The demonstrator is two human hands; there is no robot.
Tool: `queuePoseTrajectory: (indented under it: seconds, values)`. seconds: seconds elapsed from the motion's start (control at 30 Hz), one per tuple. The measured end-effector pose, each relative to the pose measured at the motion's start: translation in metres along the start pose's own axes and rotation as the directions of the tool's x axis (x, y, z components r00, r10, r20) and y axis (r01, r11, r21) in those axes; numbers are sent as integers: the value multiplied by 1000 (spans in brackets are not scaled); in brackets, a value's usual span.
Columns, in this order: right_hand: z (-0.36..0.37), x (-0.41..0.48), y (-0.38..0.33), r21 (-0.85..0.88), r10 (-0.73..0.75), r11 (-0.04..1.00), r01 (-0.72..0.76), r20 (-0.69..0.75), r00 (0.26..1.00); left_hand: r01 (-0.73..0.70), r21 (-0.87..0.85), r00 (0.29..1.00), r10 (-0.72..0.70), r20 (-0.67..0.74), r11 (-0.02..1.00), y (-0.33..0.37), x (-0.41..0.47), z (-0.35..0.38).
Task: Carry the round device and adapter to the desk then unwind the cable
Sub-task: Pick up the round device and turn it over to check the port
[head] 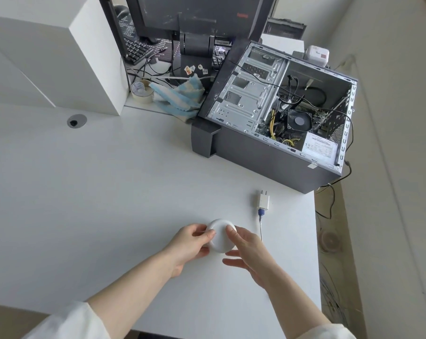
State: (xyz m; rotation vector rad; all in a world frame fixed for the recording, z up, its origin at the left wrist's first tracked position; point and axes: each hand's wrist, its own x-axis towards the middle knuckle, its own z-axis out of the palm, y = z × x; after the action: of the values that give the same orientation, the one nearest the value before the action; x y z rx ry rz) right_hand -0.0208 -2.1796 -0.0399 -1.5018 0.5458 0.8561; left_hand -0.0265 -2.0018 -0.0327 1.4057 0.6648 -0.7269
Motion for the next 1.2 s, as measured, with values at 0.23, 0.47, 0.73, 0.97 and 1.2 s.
queuePoseTrajectory:
  seconds: [0.23,0.47,0.73,0.97,1.2]
  values:
    - [-3,3,-4,-36,-98,995,97,-13,995,-16,-63,1000,15,-18,998,8,-5,4]
    - [-5,0,-13,-62,-226,973,224,-27,974,-27,-125,1000,26,-7,992,19,-8,7]
    - [-2,-6,-11,-180,-311,937,301,-33,950,29,-63,999,-31,-26,998,27,1,10]
    - [1,-17,-14,-257,-399,890,376,-43,916,66,-75,997,-69,-25,995,29,5,10]
    - [-1,-18,-13,-227,-365,911,344,-56,929,90,-125,995,-93,-20,988,28,-1,13]
